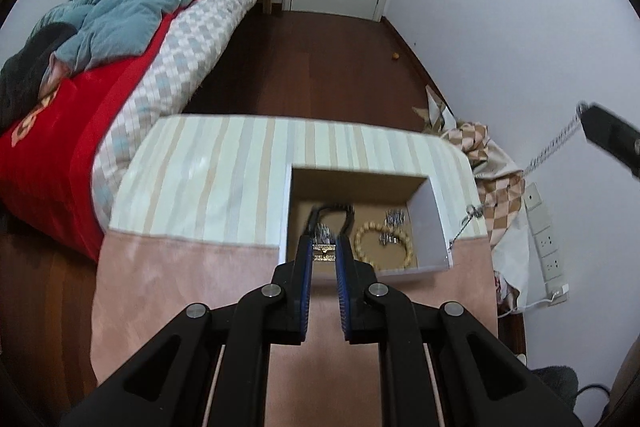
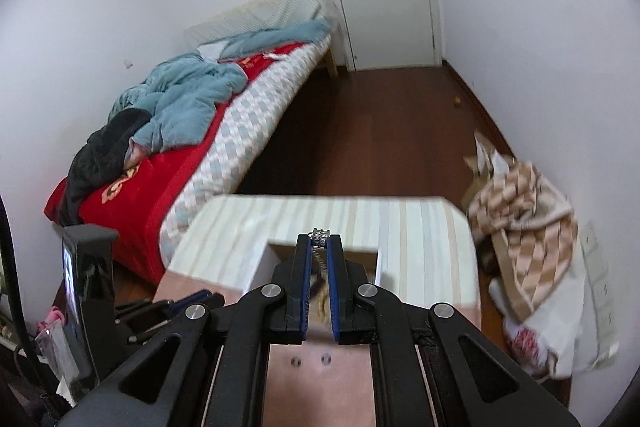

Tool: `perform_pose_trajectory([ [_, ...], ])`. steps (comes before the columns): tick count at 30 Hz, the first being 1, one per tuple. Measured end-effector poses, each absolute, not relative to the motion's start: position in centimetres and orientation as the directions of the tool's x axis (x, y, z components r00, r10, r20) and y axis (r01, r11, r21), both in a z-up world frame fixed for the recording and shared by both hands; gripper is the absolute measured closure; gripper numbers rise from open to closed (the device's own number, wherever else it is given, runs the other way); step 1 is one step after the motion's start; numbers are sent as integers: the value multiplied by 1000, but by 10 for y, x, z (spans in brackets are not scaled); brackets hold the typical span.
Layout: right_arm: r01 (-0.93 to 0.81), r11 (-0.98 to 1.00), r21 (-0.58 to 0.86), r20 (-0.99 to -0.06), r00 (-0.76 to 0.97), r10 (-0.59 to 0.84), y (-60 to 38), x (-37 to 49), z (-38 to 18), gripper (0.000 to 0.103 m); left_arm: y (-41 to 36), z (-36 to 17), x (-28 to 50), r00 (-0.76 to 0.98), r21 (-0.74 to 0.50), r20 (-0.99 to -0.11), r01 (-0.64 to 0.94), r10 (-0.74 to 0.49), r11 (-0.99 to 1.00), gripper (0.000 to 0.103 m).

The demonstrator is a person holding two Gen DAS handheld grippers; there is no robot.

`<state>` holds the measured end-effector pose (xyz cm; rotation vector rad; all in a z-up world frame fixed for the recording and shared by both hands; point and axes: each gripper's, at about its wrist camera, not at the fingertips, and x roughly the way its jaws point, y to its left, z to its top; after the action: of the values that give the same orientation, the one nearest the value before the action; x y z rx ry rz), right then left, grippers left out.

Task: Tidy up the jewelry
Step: 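Carry the necklace and gold earring over the white box with both tools, then open both tools to drop the necklace and earring into the box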

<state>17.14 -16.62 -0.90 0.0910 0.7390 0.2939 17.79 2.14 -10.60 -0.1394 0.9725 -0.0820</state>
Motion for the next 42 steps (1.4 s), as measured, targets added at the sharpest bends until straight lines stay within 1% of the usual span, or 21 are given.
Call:
perform_pose_trajectory([
  [2, -247, 955, 163, -650, 702, 292, -159, 185, 0, 95, 27, -103, 190, 564, -161, -816, -7, -129, 987, 94],
  [5, -253, 955, 156, -676, 677, 290, -149, 211, -5, 95, 35, -109, 206, 550, -172, -825, -27, -129, 985, 94],
  [8, -241, 958, 154, -721, 636, 276, -141, 235, -29, 95, 41, -121, 221, 518, -192, -844, -43, -142, 980, 94],
  [12, -220, 962, 162, -781, 567, 261, -137, 264, -73, 95, 43, -139, 239, 465, -228, -866, -45, -182, 973, 94],
  [18, -190, 963, 191, -839, 478, 261, -140, 293, -128, 95, 37, -160, 268, 387, -295, -884, -33, -260, 955, 94],
  [21, -184, 960, 213, -855, 440, 274, -145, 303, -142, 95, 31, -169, 282, 340, -319, -895, -33, -289, 947, 93],
  [26, -178, 956, 234, -879, 382, 287, -153, 313, -157, 93, 28, -176, 293, 304, -301, -913, -57, -271, 952, 92],
  [28, -174, 958, 229, -882, 378, 280, -156, 312, -158, 85, 29, -174, 293, 313, -281, -916, -58, -250, 958, 81],
  [29, -172, 959, 227, -882, 381, 277, -157, 311, -157, 78, 30, -172, 292, 322, -272, -916, -58, -240, 961, 65],
  [30, -171, 961, 219, -881, 389, 270, -158, 308, -157, 72, 31, -170, 290, 336, -261, -914, -59, -227, 963, 43],
  [32, -176, 962, 208, -877, 401, 263, -159, 301, -153, 66, 34, -165, 286, 362, -240, -910, -66, -201, 968, 27],
  [34, -176, 965, 196, -877, 409, 253, -161, 294, -151, 61, 38, -163, 283, 378, -204, -912, -73, -162, 976, 26],
  [35, -174, 966, 191, -878, 410, 248, -161, 292, -150, 55, 41, -162, 280, 385, -180, -913, -80, -136, 980, 22],
  [36, -167, 970, 176, -881, 412, 231, -161, 288, -151, 49, 43, -161, 278, 392, -165, -912, -84, -119, 983, 13],
  [37, -164, 973, 160, -884, 415, 215, -162, 284, -151, 45, 45, -160, 274, 405, -140, -909, -89, -93, 986, 10],
  [38, -159, 977, 142, -886, 419, 197, -162, 279, -152, 39, 46, -159, 268, 422, -108, -905, -96, -58, 990, 5],
  [39, -150, 981, 120, -889, 424, 174, -162, 276, -153, 33, 47, -159, 265, 432, -88, -901, -100, -36, 991, 4],
  [40, -141, 985, 101, -891, 427, 152, -162, 271, -154, 30, 47, -158, 259, 446, -58, -895, -108, -4, 993, 3],
  [41, -131, 988, 85, -894, 427, 133, -163, 268, -156, 24, 48, -158, 254, 454, -36, -891, -114, 19, 993, 0],
  [42, -123, 990, 75, -897, 426, 121, -162, 266, -157, 17, 47, -158, 249, 464, -9, -884, -119, 48, 993, 0],
])
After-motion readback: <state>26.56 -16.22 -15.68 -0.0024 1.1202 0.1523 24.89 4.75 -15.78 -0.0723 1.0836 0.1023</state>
